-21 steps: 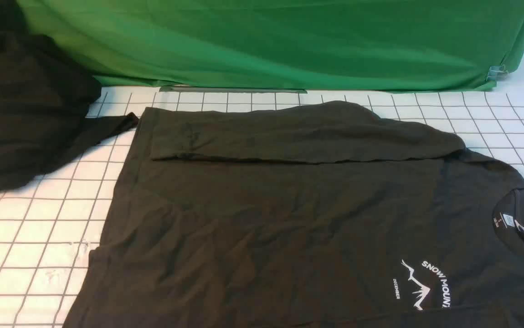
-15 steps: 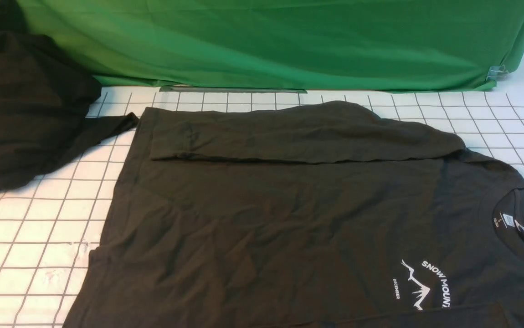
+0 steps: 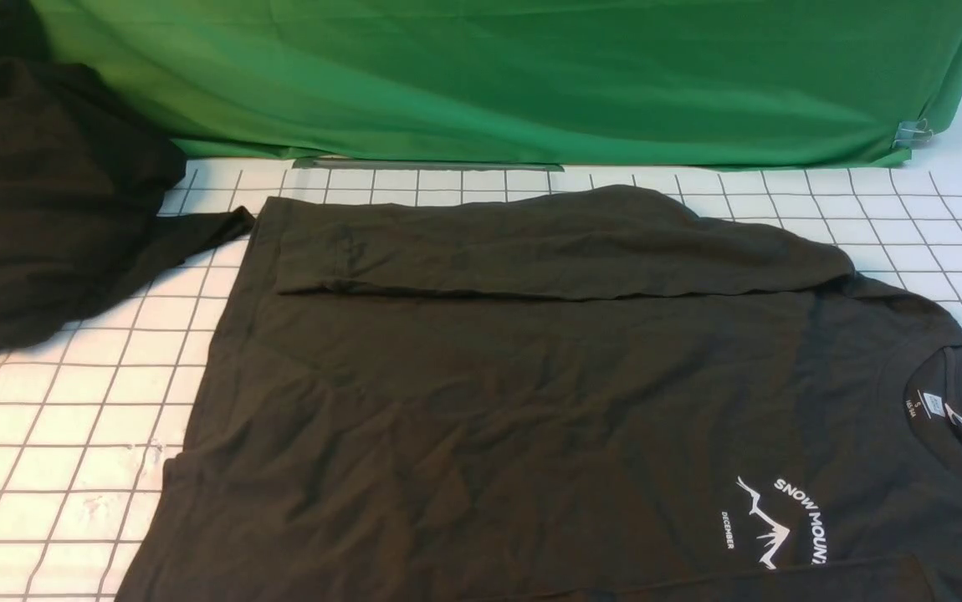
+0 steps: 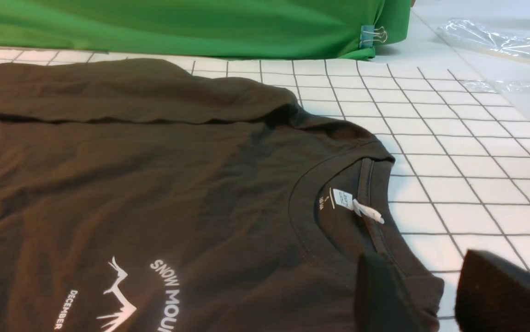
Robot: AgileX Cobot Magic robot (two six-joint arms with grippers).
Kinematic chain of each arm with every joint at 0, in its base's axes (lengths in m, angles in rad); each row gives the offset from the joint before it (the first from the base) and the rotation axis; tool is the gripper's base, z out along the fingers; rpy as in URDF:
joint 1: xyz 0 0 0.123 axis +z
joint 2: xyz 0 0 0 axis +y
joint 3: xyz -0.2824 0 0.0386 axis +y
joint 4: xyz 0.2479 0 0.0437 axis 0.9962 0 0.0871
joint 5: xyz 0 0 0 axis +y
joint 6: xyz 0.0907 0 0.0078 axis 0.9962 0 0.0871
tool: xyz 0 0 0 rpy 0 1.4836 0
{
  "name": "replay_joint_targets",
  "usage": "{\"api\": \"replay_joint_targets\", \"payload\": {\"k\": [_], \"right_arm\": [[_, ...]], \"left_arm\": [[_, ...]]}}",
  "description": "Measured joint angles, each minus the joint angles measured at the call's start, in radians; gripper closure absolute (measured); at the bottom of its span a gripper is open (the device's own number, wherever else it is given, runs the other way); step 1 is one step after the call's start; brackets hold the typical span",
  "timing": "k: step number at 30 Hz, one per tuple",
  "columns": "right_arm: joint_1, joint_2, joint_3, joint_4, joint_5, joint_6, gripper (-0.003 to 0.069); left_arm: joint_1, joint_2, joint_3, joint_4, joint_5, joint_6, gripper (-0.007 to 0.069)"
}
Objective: Fold a long-sleeved shirt over a white checkered tablecloth.
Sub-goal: 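Grasp the left edge of the dark T-shirt lying flat on the table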
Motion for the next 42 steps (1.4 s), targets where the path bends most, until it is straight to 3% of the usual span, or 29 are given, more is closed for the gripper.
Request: {"api": "replay_joint_targets", "payload": {"k": [6,10,11,12,14,21,23,26,29,31,34,37,38,39,42], "right_arm": [[0.0,0.0,0.0,0.0,0.0,0.0,0.0417],[0.0,0.0,0.0,0.0,0.0,0.0,0.0417],[0.0,0.0,0.0,0.0,0.0,0.0,0.0417],[0.0,0.0,0.0,0.0,0.0,0.0,0.0417],[0.0,0.0,0.0,0.0,-0.01,0.0,0.0417],[0.0,0.0,0.0,0.006,-0.035,0.009,0.0417],[0.0,0.0,0.0,0.07,-0.07,0.073,0.0417],[0.0,0.0,0.0,0.239,-0.211,0.272,0.0417],[0.0,0.0,0.0,0.276,-0.3,0.385,0.0417],[0.0,0.0,0.0,0.286,-0.34,0.414,0.0417],[0.0,0.0,0.0,0.293,-0.389,0.419,0.0417],[0.0,0.0,0.0,0.293,-0.476,0.422,0.0417],[0.0,0.0,0.0,0.293,-0.482,0.425,0.0418],[0.003,0.0,-0.019,0.288,-0.462,0.433,0.0434],[0.037,0.028,-0.151,0.23,-0.326,0.411,0.0524]], "left_arm": [[0.0,0.0,0.0,0.012,-0.012,0.0,0.0614],[0.0,0.0,0.0,-0.183,-0.152,-0.012,0.0614],[0.0,0.0,0.0,-0.183,-0.161,-0.012,0.0614],[0.0,0.0,0.0,-0.299,-0.226,-0.032,0.0614],[0.0,0.0,0.0,-0.413,-0.3,-0.044,0.0614],[0.0,0.0,0.0,-0.511,-0.462,-0.119,0.0614],[0.0,0.0,0.0,-0.514,-0.496,-0.145,0.0614],[0.0,0.0,0.0,-0.515,-0.628,-0.31,0.0614],[0.0,0.0,-0.007,-0.489,-0.792,-0.454,0.0614],[0.0,-0.001,-0.051,-0.488,-0.799,-0.48,0.0614],[0.0,0.005,-0.184,-0.477,-0.676,-0.486,0.0614],[0.0,0.133,-0.454,-0.362,-0.226,-0.441,0.0614],[0.0,0.145,-0.484,-0.349,-0.193,-0.434,0.0614],[0.0,0.252,-0.581,-0.311,0.059,-0.393,0.0614],[0.0,0.468,-0.718,-0.299,0.469,-0.274,0.0614]]}}
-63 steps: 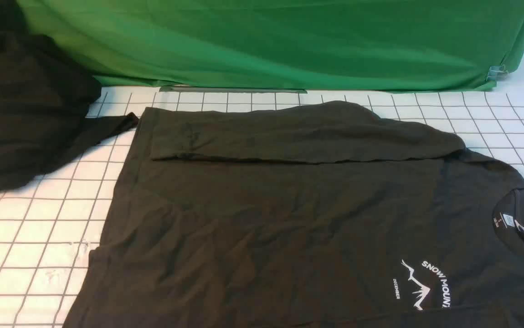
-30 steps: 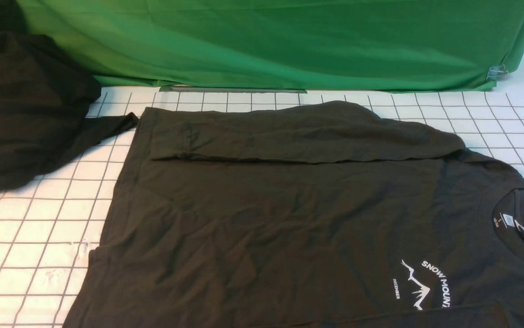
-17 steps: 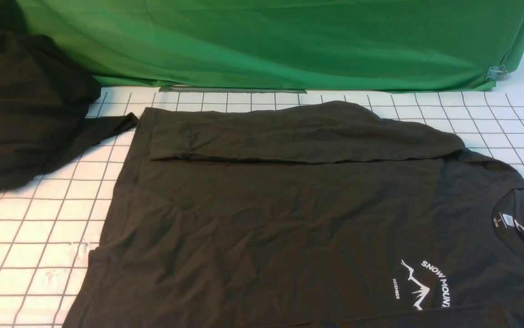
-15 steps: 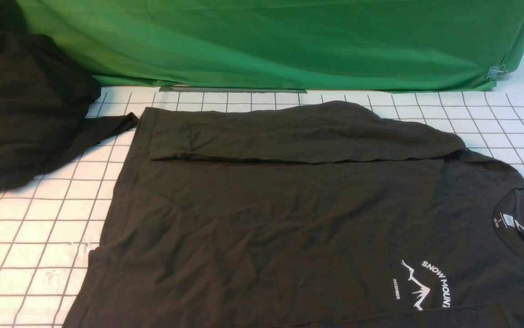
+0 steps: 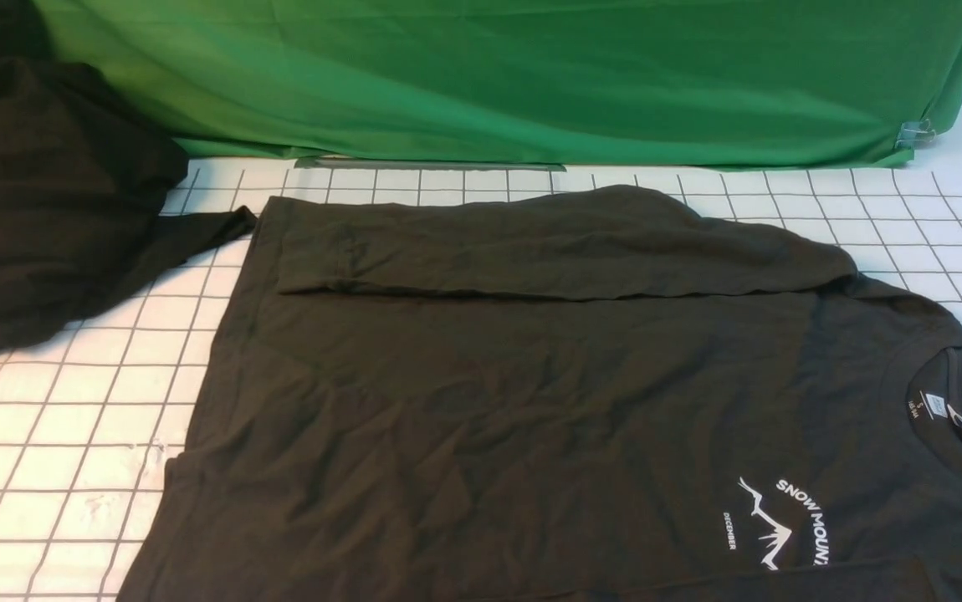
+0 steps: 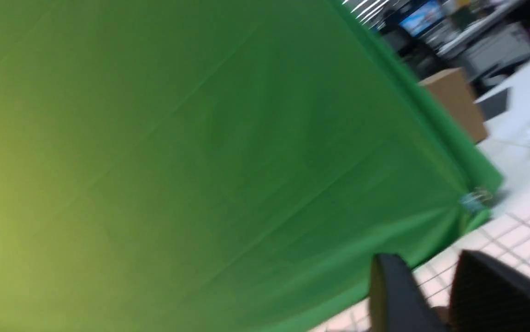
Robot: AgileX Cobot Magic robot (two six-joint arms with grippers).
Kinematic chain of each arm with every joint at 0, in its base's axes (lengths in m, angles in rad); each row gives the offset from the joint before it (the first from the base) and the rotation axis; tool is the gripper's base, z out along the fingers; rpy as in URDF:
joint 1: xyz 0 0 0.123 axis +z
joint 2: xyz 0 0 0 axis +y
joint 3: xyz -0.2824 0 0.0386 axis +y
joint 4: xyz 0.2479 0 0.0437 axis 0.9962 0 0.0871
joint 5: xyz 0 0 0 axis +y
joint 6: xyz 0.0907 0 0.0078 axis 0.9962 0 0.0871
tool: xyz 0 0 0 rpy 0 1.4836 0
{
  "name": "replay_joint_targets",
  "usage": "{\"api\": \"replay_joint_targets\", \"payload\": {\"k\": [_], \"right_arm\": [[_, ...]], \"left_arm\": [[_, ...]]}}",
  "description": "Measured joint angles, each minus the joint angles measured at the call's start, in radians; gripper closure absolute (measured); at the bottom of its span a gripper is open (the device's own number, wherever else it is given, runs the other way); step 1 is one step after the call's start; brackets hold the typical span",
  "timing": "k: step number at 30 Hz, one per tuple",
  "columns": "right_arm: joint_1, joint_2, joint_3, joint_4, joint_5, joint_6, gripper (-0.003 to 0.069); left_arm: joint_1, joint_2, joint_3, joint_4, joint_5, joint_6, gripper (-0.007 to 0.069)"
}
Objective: Fold a long-sleeved shirt over a white checkered tablecloth.
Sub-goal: 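Grasp the left edge of the dark T-shirt lying flat on the table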
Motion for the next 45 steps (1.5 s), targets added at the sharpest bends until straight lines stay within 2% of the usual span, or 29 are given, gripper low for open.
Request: {"api": "replay_joint_targets", "payload": {"k": [2,5,10,12,13,15,17,19,23,26,31,32,33,35,36,41,45], "right_arm": [[0.045,0.067,-0.137,-0.027,0.148,-0.076,0.0607],[0.12,0.203,-0.324,-0.04,0.378,-0.21,0.0643],[0.278,0.539,-0.623,-0.046,0.798,-0.379,0.0648],[0.305,0.597,-0.653,-0.047,0.847,-0.405,0.0648],[0.354,0.698,-0.684,-0.047,0.9,-0.441,0.0648],[0.381,0.749,-0.688,-0.047,0.914,-0.45,0.0647],[0.427,0.822,-0.689,-0.047,0.93,-0.46,0.0644],[0.467,0.873,-0.688,-0.047,0.925,-0.467,0.0641],[0.529,0.934,-0.688,-0.044,0.875,-0.468,0.064],[0.577,0.959,-0.688,-0.04,0.822,-0.469,0.0639],[0.597,0.96,-0.688,-0.038,0.798,-0.469,0.0639],[0.599,0.961,-0.688,-0.038,0.796,-0.469,0.0638],[0.599,0.962,-0.688,-0.038,0.796,-0.469,0.0638],[0.603,0.962,-0.688,-0.038,0.795,-0.469,0.0638],[0.603,0.962,-0.688,-0.038,0.794,-0.469,0.0638],[0.603,0.962,-0.688,-0.038,0.788,-0.468,0.0635],[0.603,0.962,-0.688,-0.038,0.788,-0.468,0.0629]], "left_arm": [[0.0,0.153,-0.042,-0.012,0.233,0.102,0.0614],[0.0,0.337,-0.036,-0.025,0.384,0.181,0.0614],[-0.044,0.498,0.059,-0.012,0.426,0.238,0.0624],[-0.071,0.504,0.081,0.002,0.421,0.226,0.0625],[-0.135,0.507,0.126,0.045,0.415,0.174,0.0627],[-0.169,0.508,0.149,0.072,0.412,0.137,0.0628],[-0.243,0.51,0.175,0.149,0.398,0.034,0.0629],[-0.282,0.512,0.176,0.207,0.365,-0.011,0.0629],[-0.309,0.543,0.176,0.25,0.289,-0.039,0.062],[-0.312,0.623,0.176,0.282,0.251,-0.039,0.0561],[-0.312,0.699,0.176,0.323,0.17,-0.039,0.044],[-0.312,0.716,0.176,0.319,0.137,-0.032,0.039],[-0.312,0.718,0.176,0.316,0.137,-0.031,0.039],[-0.312,0.753,0.176,0.278,0.072,0.006,0.0306],[-0.312,0.761,0.176,0.264,0.063,0.017,0.0289],[-0.312,0.825,0.176,0.204,0.039,0.079,0.0267],[-0.312,0.872,0.176,0.266,0.039,0.046,0.0272]]}}
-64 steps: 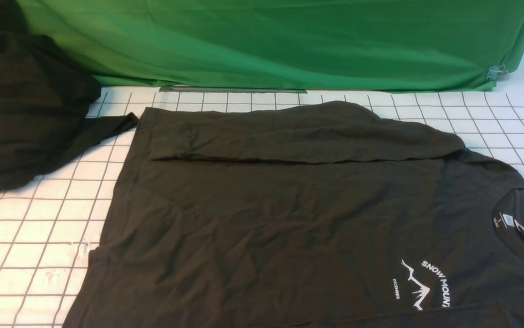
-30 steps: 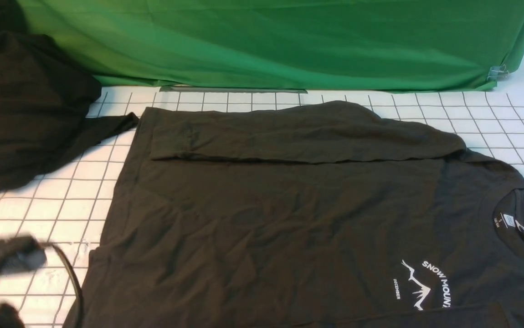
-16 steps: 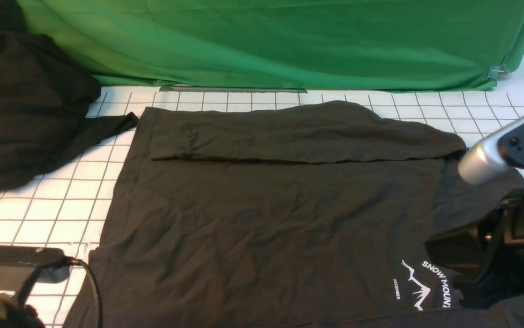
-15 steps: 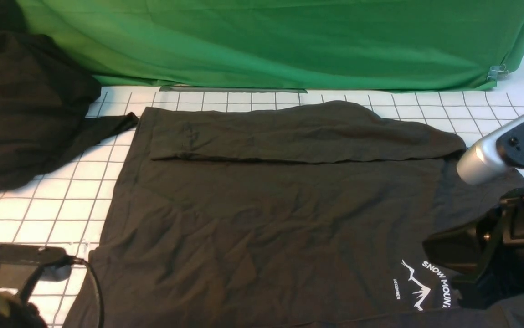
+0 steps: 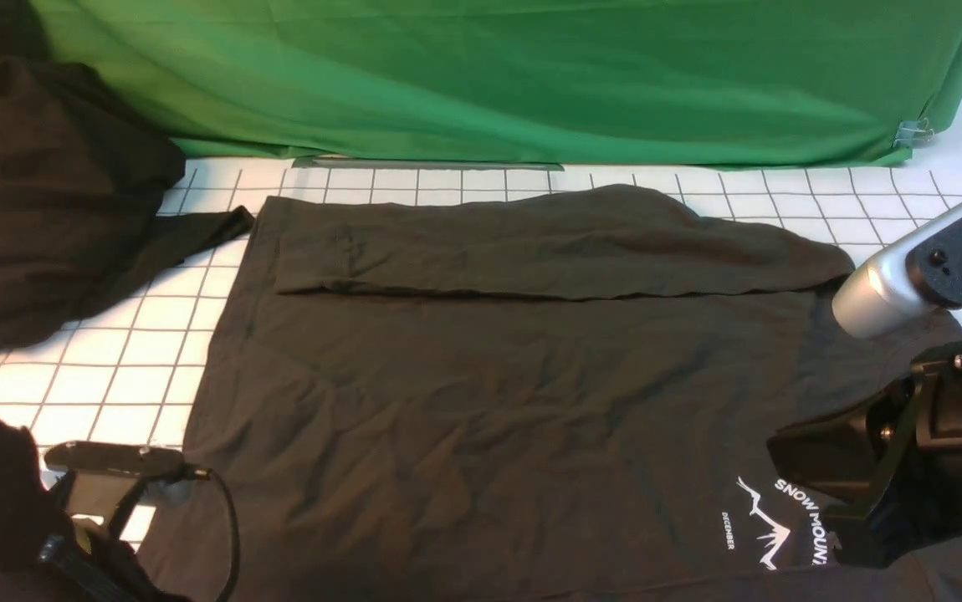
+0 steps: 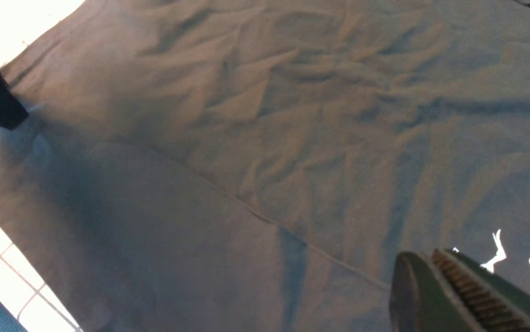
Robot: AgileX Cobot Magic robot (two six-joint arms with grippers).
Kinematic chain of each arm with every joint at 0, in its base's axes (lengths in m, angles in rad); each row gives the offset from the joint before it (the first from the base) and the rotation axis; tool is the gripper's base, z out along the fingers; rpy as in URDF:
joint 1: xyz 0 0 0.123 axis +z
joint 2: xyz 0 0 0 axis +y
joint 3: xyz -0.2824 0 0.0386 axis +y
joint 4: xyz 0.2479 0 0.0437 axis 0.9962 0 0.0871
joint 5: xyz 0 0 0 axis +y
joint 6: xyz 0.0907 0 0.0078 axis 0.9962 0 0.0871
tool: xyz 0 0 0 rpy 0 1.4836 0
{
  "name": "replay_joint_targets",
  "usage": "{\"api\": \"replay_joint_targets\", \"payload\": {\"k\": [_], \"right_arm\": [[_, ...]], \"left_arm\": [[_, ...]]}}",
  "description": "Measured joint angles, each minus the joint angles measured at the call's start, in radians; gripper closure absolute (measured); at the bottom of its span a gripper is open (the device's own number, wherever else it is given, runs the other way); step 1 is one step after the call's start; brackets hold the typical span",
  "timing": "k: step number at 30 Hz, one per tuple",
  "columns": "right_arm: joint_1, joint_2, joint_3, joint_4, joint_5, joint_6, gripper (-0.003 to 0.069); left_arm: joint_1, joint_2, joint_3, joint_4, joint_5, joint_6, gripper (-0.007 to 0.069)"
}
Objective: Fold a long-sleeved shirt over a white checkered tablecloth.
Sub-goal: 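Grasp the left edge of the dark T-shirt lying flat on the table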
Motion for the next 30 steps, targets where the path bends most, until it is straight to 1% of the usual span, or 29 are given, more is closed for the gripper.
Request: {"api": "replay_joint_targets", "payload": {"k": [2,5,10,12,14,21,30], "right_arm": [[0.0,0.0,0.0,0.0,0.0,0.0,0.0629],[0.0,0.0,0.0,0.0,0.0,0.0,0.0628],[0.0,0.0,0.0,0.0,-0.014,0.0,0.0625],[0.0,0.0,0.0,0.0,-0.022,0.0,0.0621],[0.0,0.0,0.0,0.0,-0.022,0.0,0.0619],[0.0,0.0,0.0,0.0,-0.026,0.0,0.0611],[0.0,0.0,0.0,0.0,-0.026,0.0,0.0606]], "left_arm": [[0.0,0.004,0.0,0.04,0.0,-0.038,0.0272],[0.0,0.004,0.0,0.071,-0.007,-0.062,0.0273],[0.0,0.004,0.0,0.045,-0.036,-0.052,0.0273],[0.0,0.004,0.0,-0.005,-0.041,-0.019,0.0273],[0.0,0.004,0.0,-0.022,-0.04,-0.005,0.0273],[0.0,0.004,0.0,-0.028,-0.029,0.009,0.0273],[0.0,0.004,0.0,-0.004,-0.029,0.009,0.0273]]}}
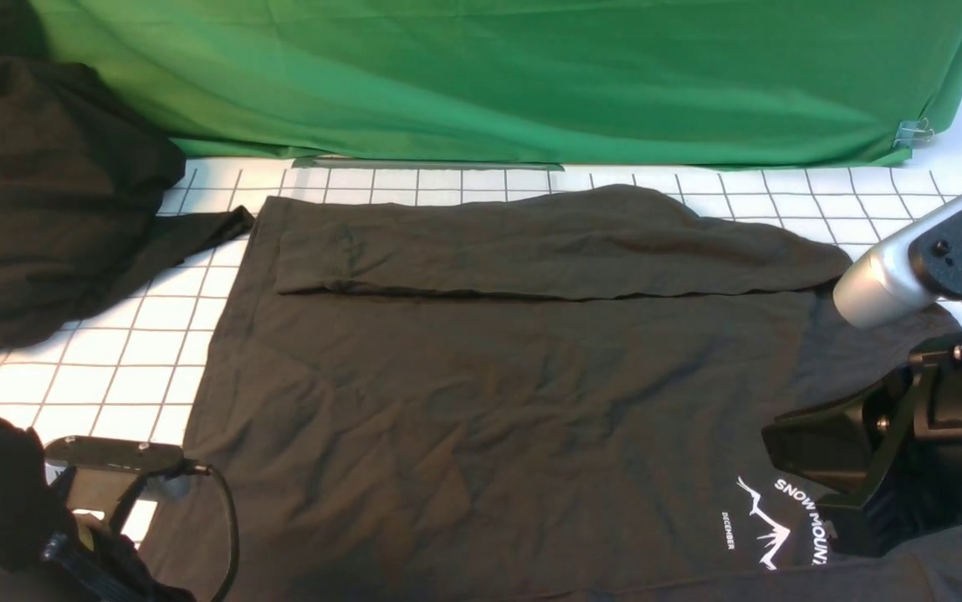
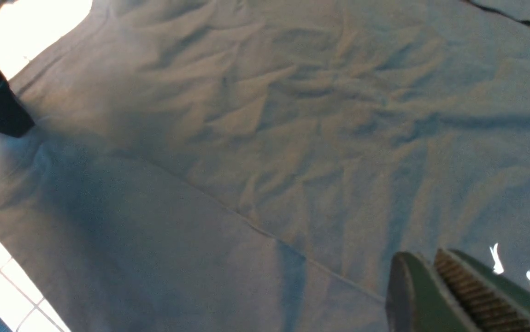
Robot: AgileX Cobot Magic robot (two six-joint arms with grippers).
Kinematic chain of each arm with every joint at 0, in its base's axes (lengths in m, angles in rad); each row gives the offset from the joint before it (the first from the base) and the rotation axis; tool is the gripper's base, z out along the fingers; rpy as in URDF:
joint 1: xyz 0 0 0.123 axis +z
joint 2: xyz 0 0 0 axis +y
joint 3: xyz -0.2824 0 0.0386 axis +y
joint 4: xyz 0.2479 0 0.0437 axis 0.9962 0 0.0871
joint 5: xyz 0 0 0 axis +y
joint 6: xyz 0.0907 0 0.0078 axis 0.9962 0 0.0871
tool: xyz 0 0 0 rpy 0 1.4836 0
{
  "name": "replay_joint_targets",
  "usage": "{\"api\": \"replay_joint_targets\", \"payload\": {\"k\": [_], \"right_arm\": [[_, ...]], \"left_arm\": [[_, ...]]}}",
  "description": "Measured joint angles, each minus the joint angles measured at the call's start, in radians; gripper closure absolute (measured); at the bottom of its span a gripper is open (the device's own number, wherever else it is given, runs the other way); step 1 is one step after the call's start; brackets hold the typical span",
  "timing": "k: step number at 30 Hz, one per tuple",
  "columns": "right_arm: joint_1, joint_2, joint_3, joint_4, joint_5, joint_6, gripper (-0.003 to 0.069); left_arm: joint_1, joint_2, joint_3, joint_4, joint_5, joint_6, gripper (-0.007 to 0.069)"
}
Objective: Fold a long-sleeved shirt over a white checkered tablecloth.
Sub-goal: 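Grasp the left edge of the dark T-shirt lying flat on the table, then fold the left side of the black T-shirt inward over its body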
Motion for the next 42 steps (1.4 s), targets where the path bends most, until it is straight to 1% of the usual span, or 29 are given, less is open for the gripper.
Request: {"api": "replay_joint_targets", "payload": {"k": [2,6,10,11,13,15,16,17,24,28,29,30,31,33,37,40,42], "right_arm": [[0.0,0.0,0.0,0.0,0.0,0.0,0.0603],[0.0,0.0,0.0,0.0,0.0,0.0,0.0599],[0.0,0.0,0.0,0.0,0.0,0.0,0.0595],[0.0,0.0,0.0,0.0,0.0,0.0,0.0596],[0.0,0.0,0.0,0.0,0.0,0.0,0.0596],[0.0,0.0,0.0,0.0,0.0,0.0,0.0594],[0.0,0.0,0.0,0.0,0.0,0.0,0.0593],[0.0,0.0,0.0,0.0,0.0,0.0,0.0591],[0.0,0.0,0.0,0.001,0.0,0.0,0.0587],[0.0,0.0,0.0,0.001,-0.004,0.0,0.0587],[0.0,0.0,0.0,0.0,-0.012,-0.001,0.0587],[0.0,0.0,0.0,0.0,-0.012,-0.001,0.0587],[0.0,0.0,0.0,-0.001,-0.019,-0.001,0.0587],[0.0,0.0,0.0,-0.007,-0.028,-0.001,0.0587],[0.0,0.0,0.0,-0.032,-0.056,-0.001,0.0587],[0.0,0.0,0.0,-0.039,-0.085,0.003,0.0585],[0.0,0.0,0.0,-0.041,-0.099,0.007,0.0585]], "left_arm": [[0.0,0.0,0.0,0.0,0.0,0.0,0.0274],[0.0,0.0,0.0,0.002,-0.002,0.001,0.0322],[0.0,0.0,0.0,0.002,-0.011,0.001,0.0407],[0.0,0.0,0.0,0.002,-0.006,0.001,0.044],[0.0,0.0,0.0,0.002,0.0,0.001,0.0468],[0.0,0.0,0.0,0.0,0.018,0.001,0.0557],[0.0,0.0,0.0,-0.001,0.019,0.001,0.0564],[0.0,0.0,0.0,-0.011,0.026,0.001,0.0594],[0.0,0.0,-0.008,-0.063,0.045,0.063,0.0602],[0.0,0.002,-0.086,-0.062,0.106,0.083,0.0602],[0.0,0.002,-0.155,-0.055,0.14,0.088,0.0602],[0.0,0.003,-0.163,-0.053,0.144,0.091,0.0602],[0.0,0.004,-0.244,-0.044,0.174,0.105,0.0602],[-0.002,0.004,-0.328,-0.035,0.195,0.14,0.0602],[-0.002,0.005,-0.482,-0.025,0.205,0.173,0.0602],[-0.002,0.011,-0.614,0.02,0.201,0.201,0.0602],[-0.002,0.02,-0.656,0.042,0.198,0.208,0.0602]]}}
